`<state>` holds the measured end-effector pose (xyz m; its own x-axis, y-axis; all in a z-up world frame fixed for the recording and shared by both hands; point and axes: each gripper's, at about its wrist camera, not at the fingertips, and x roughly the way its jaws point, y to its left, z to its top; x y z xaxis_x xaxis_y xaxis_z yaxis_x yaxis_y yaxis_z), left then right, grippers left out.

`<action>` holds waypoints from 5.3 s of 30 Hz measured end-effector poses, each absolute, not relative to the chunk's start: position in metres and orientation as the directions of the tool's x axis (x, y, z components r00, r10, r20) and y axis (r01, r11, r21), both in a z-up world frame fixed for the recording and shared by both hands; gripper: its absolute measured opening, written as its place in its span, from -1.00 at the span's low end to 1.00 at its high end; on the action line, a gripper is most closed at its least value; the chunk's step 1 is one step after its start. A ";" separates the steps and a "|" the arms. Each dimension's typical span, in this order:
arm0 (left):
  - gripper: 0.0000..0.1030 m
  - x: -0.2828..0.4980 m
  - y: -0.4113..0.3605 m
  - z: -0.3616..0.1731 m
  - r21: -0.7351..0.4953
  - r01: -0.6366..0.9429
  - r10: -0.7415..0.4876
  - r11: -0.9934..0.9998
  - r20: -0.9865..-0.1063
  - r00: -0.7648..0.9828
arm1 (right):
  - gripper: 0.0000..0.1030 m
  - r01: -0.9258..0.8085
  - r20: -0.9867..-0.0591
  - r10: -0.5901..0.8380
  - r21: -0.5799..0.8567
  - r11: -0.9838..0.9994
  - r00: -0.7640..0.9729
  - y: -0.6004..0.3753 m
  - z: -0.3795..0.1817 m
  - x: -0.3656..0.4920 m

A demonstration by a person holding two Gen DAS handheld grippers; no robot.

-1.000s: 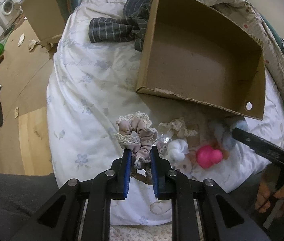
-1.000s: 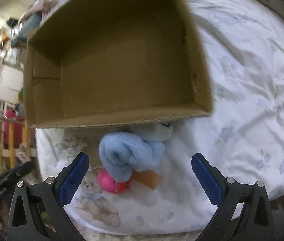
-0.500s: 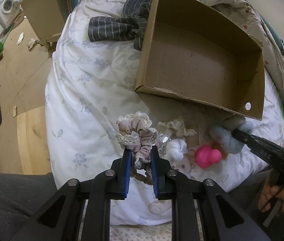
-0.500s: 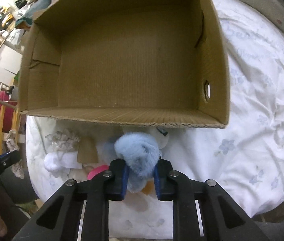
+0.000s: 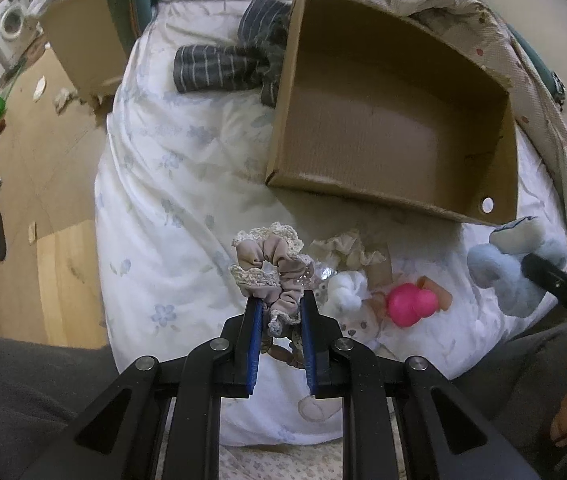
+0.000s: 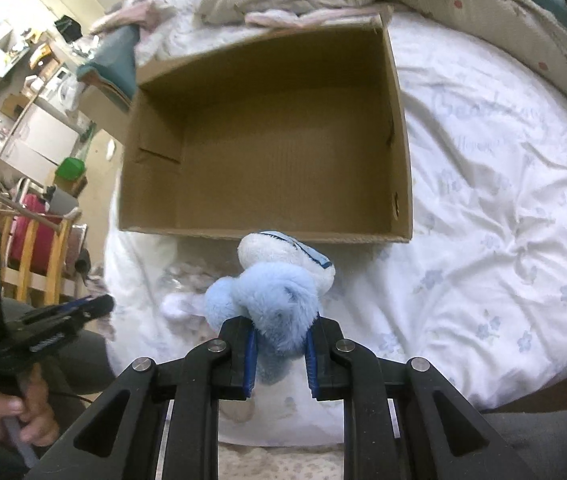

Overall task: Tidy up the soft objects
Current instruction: 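Carry the scrunchie and bunny into the box and open both tools, then lift both open tools out of the box and back away, then grasp the white cloth with the left tool while the right tool grasps the pink duck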

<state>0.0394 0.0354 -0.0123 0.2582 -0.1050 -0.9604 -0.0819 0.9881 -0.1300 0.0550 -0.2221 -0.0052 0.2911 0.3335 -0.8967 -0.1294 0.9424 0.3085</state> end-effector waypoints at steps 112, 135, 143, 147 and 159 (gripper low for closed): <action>0.73 0.113 0.002 0.048 -0.014 -0.056 0.011 0.998 -0.904 0.427 | 0.54 -0.111 -0.783 0.409 0.407 0.907 0.469 -0.215 0.009 0.108; 0.73 0.050 0.026 0.021 -0.057 -0.106 -0.007 0.993 -0.905 0.424 | 0.54 -0.122 -0.847 0.390 0.372 0.920 0.363 -0.203 -0.019 0.050; 0.73 0.040 0.033 0.015 -0.054 -0.122 0.004 0.991 -0.904 0.428 | 0.54 -0.129 -0.873 0.370 0.347 0.929 0.316 -0.204 -0.036 0.041; 0.73 0.038 0.038 0.010 -0.066 -0.145 0.001 0.987 -0.910 0.416 | 0.54 -0.128 -0.880 0.373 0.350 0.928 0.296 -0.204 -0.043 0.040; 0.35 0.050 0.038 -0.034 -0.127 -0.165 -0.082 0.978 -0.963 0.256 | 0.54 0.010 -0.880 0.404 0.420 0.908 0.249 -0.225 -0.059 0.049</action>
